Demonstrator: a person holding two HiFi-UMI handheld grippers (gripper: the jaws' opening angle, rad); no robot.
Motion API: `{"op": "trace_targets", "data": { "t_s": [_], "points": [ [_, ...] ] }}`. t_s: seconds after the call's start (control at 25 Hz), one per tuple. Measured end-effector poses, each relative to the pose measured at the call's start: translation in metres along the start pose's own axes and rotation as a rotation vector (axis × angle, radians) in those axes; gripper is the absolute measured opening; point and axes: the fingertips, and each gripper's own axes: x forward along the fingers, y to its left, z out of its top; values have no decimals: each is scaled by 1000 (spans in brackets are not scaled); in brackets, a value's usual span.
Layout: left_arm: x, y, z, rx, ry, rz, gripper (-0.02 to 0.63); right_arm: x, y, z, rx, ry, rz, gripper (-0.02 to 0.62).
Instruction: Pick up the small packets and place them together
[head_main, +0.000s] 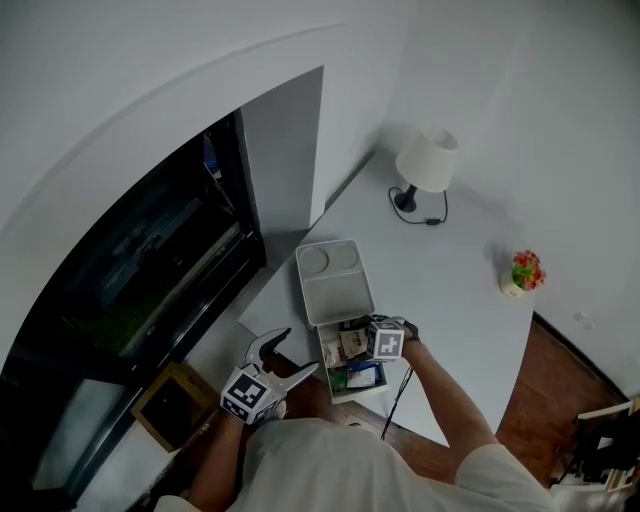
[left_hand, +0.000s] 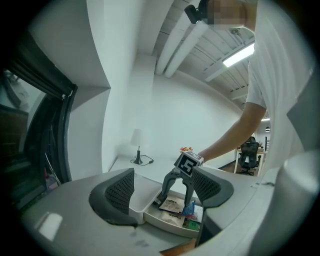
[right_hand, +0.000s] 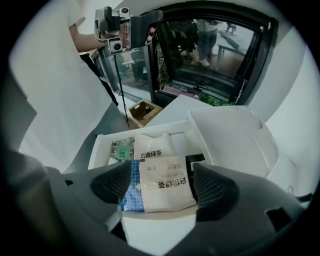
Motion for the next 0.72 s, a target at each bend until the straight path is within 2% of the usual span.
{"op": "trace_targets", "data": {
  "t_s": [0.2,0.44,0.48,0.6,0.64,0.72],
  "points": [
    [-4,-1,-1,6,20,11,359,16,8,-8,7,54,78,382],
    [-11,6,-11,14,44,28,359,24,2,-11,-49,107,56,380],
    [-11,6,-10,10,43,26,359,25,2,-11,-55,113,54,321],
    [-9,3,-6,8,35,18,359,26,4,-11,-77,120,46,257],
    [-9,3,-7,10,36,17,359,25,3,-11,-84,119,33,212],
    [-9,3,-7,12,34,14,359,22,1,-9,-86,115,2,179]
  ]
}}
